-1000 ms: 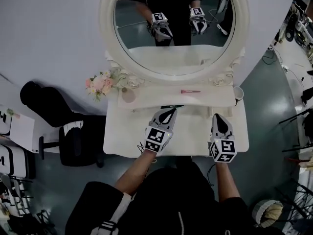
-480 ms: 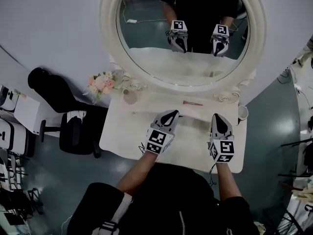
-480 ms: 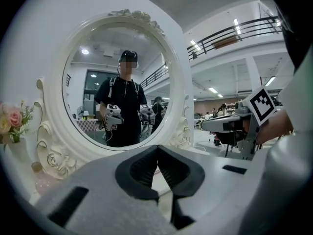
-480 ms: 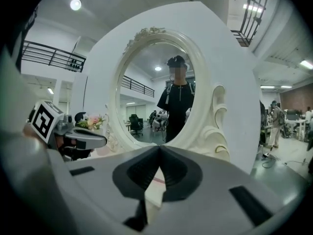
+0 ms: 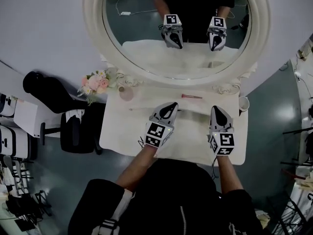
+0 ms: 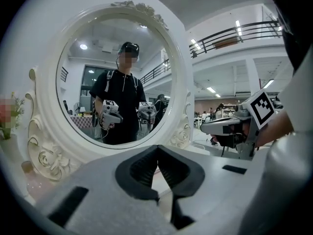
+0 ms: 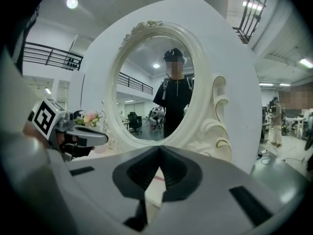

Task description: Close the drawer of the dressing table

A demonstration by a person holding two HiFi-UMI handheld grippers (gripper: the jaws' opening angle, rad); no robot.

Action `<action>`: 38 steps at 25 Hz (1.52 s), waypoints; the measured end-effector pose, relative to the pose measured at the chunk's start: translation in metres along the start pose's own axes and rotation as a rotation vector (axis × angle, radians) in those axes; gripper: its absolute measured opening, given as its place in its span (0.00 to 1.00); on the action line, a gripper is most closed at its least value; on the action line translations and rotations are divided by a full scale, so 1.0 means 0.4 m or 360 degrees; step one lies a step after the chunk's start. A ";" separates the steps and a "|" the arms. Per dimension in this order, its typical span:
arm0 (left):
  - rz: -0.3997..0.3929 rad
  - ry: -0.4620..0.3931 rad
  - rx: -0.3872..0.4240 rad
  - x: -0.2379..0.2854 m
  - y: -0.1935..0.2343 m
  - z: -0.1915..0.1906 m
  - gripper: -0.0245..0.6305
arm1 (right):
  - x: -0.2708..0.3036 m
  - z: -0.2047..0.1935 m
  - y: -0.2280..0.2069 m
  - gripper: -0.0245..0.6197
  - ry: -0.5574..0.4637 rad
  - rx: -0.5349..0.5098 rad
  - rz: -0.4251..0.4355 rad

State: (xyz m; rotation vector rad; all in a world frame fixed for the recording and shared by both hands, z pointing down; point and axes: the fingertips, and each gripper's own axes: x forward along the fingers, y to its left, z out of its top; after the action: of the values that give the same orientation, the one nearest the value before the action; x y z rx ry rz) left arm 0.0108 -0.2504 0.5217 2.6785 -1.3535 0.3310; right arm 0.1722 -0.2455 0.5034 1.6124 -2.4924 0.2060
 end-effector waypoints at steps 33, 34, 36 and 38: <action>-0.0346 0.0273 -0.0055 0.063 -0.178 -0.209 0.05 | -0.294 -0.563 -0.117 0.28 0.0756 0.0301 -0.0320; -0.0345 0.0276 -0.0055 0.063 -0.180 -0.209 0.05 | -0.295 -0.576 -0.116 0.29 0.0776 0.0307 -0.0319; -0.0339 0.0284 -0.0056 0.061 -0.181 -0.212 0.05 | -0.286 -0.594 -0.123 0.30 0.0795 0.0333 -0.0342; -0.0328 0.0293 -0.0062 0.057 -0.178 -0.217 0.05 | -0.267 -0.608 -0.141 0.32 0.0793 0.0407 -0.0393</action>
State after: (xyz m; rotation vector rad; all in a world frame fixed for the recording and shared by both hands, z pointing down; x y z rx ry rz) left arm 0.0693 -0.2082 0.6109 2.6487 -1.0131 0.5077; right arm 0.2822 -0.1234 0.7197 1.6828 -1.9355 0.8096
